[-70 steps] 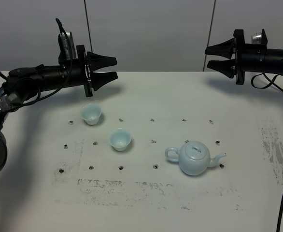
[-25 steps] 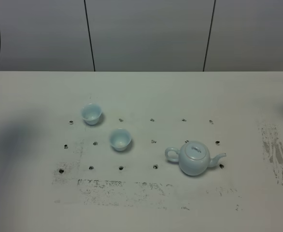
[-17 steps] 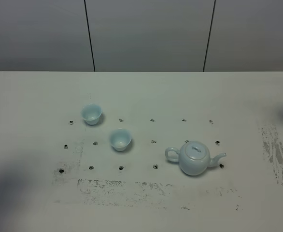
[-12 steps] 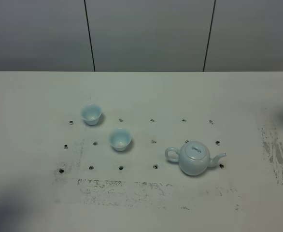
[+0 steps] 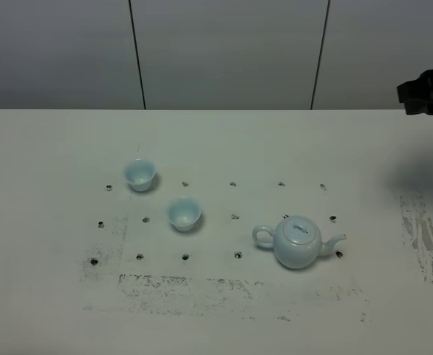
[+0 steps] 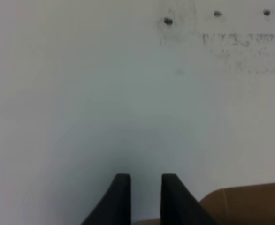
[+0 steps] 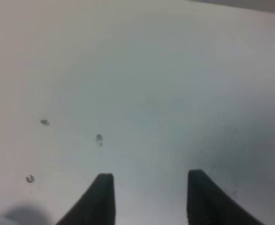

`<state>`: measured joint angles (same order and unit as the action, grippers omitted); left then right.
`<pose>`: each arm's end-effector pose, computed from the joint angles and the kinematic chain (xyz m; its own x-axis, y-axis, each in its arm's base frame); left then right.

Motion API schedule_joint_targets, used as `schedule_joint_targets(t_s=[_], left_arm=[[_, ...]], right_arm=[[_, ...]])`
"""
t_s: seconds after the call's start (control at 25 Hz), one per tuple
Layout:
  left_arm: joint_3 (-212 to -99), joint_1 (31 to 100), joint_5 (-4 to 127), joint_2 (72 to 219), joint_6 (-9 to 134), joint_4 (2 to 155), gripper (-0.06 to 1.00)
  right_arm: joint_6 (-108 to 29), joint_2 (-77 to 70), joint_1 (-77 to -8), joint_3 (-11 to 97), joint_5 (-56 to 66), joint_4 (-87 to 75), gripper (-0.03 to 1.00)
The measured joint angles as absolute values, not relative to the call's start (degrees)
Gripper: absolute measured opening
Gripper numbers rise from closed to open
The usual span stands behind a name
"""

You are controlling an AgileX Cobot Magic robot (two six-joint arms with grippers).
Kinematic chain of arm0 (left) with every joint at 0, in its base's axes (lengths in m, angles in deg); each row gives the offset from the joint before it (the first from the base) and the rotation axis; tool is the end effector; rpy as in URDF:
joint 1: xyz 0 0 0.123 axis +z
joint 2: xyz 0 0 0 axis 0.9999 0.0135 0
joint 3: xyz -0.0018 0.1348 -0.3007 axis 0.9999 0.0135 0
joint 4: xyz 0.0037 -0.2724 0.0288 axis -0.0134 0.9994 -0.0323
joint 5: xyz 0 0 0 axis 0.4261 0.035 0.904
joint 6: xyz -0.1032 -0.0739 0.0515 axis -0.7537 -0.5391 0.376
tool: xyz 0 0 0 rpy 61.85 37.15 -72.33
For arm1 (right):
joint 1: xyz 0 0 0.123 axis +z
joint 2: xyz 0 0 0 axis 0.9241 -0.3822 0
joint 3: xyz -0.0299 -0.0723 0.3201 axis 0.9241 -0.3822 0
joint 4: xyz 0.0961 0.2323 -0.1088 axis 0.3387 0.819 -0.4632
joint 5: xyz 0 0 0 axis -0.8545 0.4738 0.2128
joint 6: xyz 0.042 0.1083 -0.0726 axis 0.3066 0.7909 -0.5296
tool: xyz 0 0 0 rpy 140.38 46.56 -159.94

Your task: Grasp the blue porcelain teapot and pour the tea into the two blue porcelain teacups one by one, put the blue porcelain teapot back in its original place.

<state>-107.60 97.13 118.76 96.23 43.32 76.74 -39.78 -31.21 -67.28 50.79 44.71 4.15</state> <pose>0.0704 -0.0154 0.2719 -0.7252 0.0638 -0.6856 0.1081 0.9939 -0.0218 0.4469 0.0341 0.3089 -0.7852 -0.1918 -0.5888 -0.2937 0.9524 0.0815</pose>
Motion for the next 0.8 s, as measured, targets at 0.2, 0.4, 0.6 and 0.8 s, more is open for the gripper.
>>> schedule_joint_targets(t_s=[0.2,0.4,0.6,0.8], left_arm=[[-103.12,97.16,117.89,84.56,42.38,76.35,0.22],[-102.11,97.09,118.39,75.66,38.1,71.58,0.22],[-101.99,92.59,118.44,72.58,33.73,67.6,0.22],[-101.92,90.74,118.38,72.4,33.48,67.37,0.22]], right_arm=[[-40.2,-30.92,-62.9,50.79,44.54,3.54,0.37],[-40.26,-30.92,-59.43,50.79,44.34,3.37,0.37],[-40.26,-30.92,-57.47,50.76,44.14,3.32,0.37],[-40.44,-30.92,-56.92,50.76,43.95,3.15,0.37]])
